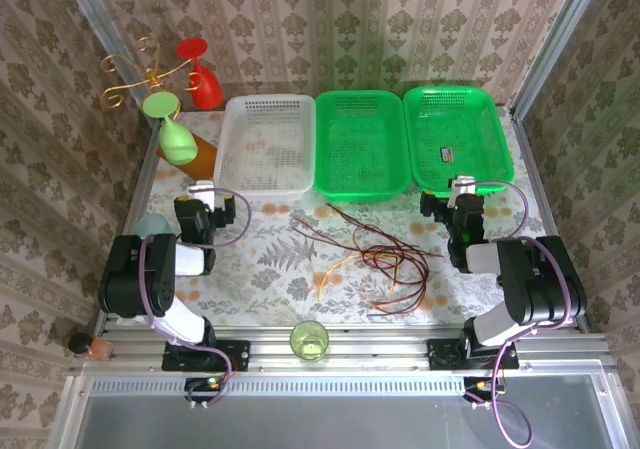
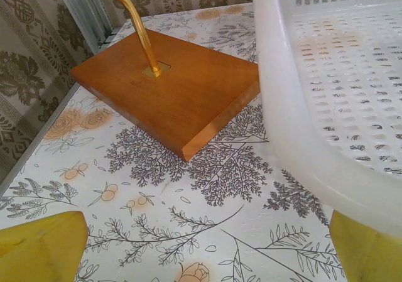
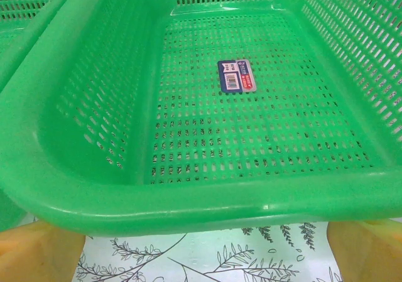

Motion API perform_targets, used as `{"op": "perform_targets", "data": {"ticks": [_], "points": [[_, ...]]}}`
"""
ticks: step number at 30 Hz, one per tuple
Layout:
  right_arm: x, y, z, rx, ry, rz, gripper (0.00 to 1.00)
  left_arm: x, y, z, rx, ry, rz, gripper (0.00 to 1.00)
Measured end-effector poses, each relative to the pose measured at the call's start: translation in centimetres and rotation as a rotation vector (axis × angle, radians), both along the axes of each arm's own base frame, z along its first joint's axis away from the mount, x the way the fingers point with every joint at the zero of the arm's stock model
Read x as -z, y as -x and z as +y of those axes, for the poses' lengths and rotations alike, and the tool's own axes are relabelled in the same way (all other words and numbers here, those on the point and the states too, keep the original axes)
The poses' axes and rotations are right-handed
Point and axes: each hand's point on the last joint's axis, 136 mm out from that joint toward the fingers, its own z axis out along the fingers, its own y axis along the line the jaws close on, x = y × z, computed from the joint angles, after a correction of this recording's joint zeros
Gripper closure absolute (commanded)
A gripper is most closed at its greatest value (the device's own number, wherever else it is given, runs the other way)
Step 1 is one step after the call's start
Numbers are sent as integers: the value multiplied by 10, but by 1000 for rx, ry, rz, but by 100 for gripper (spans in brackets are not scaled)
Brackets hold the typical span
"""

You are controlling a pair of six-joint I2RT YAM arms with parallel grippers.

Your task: Untangle the cables

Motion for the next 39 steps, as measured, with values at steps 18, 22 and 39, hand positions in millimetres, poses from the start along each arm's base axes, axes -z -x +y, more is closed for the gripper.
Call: {"op": "perform_targets", "data": {"ticks": [18,22,39], "points": [[0,0,0,0,0,0,0,1,0,-1,10,5,4,0],[0,0,0,0,0,0,0,4,1,-3,26,12,19,0],[-75,35,8,31,28,-179,0,-44,14,-21,85,-6,-64,0]]}}
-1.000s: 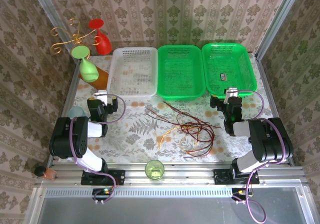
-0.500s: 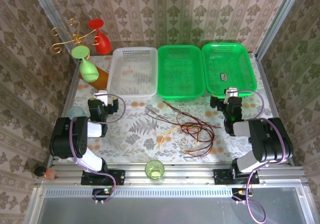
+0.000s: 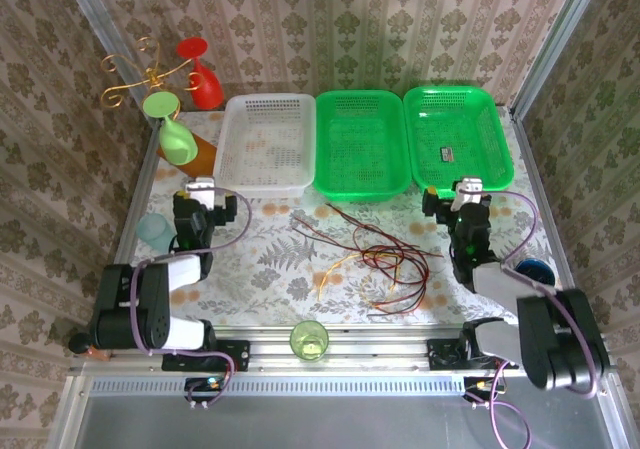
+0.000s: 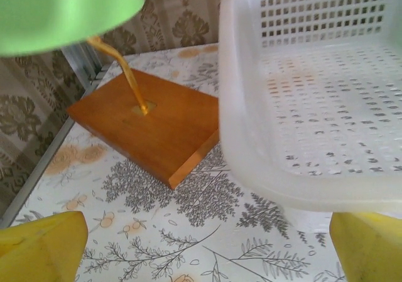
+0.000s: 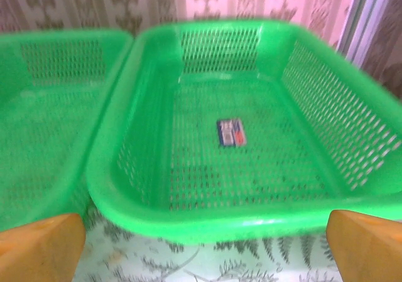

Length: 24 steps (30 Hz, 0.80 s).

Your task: Untangle the cables

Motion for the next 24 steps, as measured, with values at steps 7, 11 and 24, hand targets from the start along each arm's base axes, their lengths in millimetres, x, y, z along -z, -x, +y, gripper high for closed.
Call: {"op": "perform_targets", "data": {"ticks": [7,11,24], "points": [[-19,36,7,40,-28,17,0,-18,12,-29,61,-22,-9,0],[-24,57,19,11,-37,73,0,-22,18,-44,92,-36,10,0],[0,93,89,1,-590,468,5,-97,40,-88,271,-1,56,3]]}}
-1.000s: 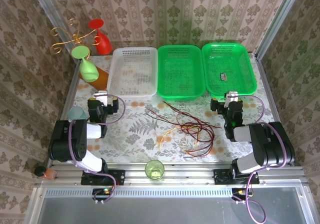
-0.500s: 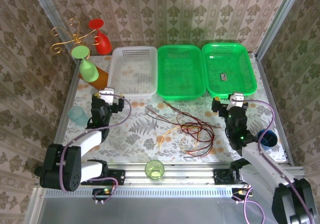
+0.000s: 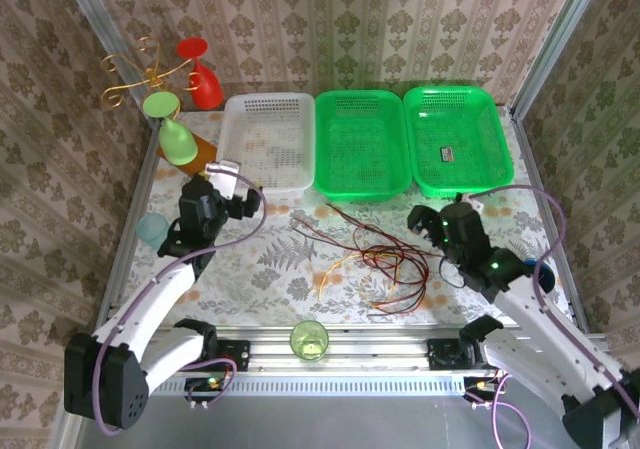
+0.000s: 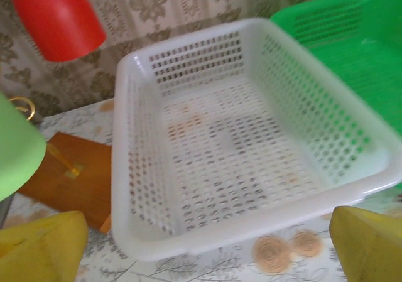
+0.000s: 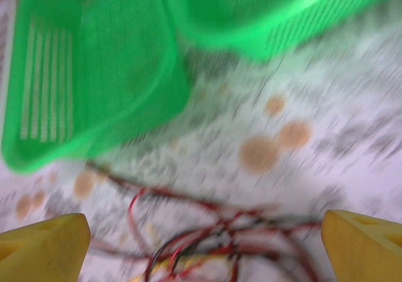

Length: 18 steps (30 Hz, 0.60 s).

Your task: Untangle the cables

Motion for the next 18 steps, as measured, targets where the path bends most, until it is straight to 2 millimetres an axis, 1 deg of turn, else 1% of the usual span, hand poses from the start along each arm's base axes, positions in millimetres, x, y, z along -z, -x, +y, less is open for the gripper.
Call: {"op": "perform_targets", "data": {"ticks": [1,2,3,5,8,11,14,15,18], "points": [[9,4,16,-25,-38,44,5,-3,4,-4,20,20,12,4],[17,8,31,-51,-69,80,5,-2,9,-9,41,39,32,4],[22,12,43,-70,-92,109,5,2,14,-14,60,53,56,4],[35,21,73,-116,-143,174,5,13,25,-27,106,78,119,4],[45,28,112,-157,-211,236,6,27,38,-43,161,123,196,5],[57,30,146,-177,-273,293,9,39,46,-51,186,156,249,8],[71,29,174,-190,-319,352,15,51,52,-57,205,172,287,9],[75,29,181,-189,-332,368,16,54,54,-59,213,176,294,9],[88,28,198,-192,-361,410,26,63,59,-62,223,190,320,10]]}}
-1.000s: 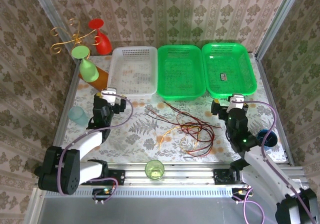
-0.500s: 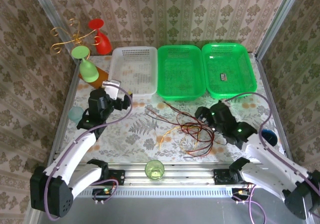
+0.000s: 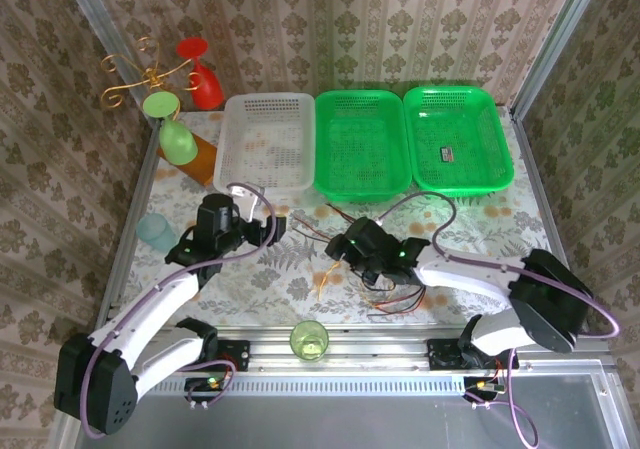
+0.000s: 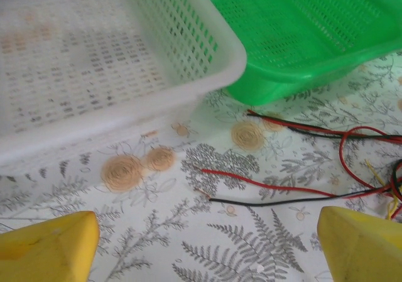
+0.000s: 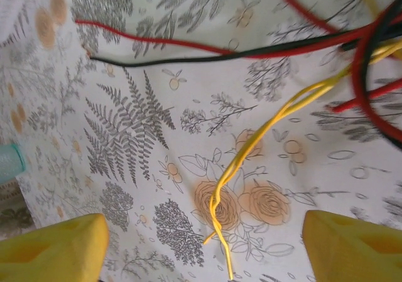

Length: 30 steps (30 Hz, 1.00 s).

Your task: Untangle the cables

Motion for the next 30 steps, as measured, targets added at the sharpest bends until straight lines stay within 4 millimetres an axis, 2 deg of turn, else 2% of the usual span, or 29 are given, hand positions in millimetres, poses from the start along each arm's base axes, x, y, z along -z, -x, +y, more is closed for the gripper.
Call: {"op": "perform_targets", "data": {"ticks": [3,8,11,15,18,24,26,30], "points": [[10,-1,7,7,-9,29,31,8,4,-2,5,12,23,12],[18,-7,15,40,-30,50,43,16,15,-18,66,60,26,14],[24,-10,18,59,-42,60,44,23,18,-21,78,76,34,15],[35,-11,20,75,-37,79,47,20,19,-28,101,89,23,16],[40,-14,24,88,-49,83,57,20,19,-31,111,92,20,16],[40,-21,32,112,-122,58,93,20,22,-36,132,109,31,16],[40,-22,32,116,-152,37,98,19,23,-36,133,112,35,16],[27,-21,27,116,-196,-3,99,10,26,-36,137,113,36,16]]}}
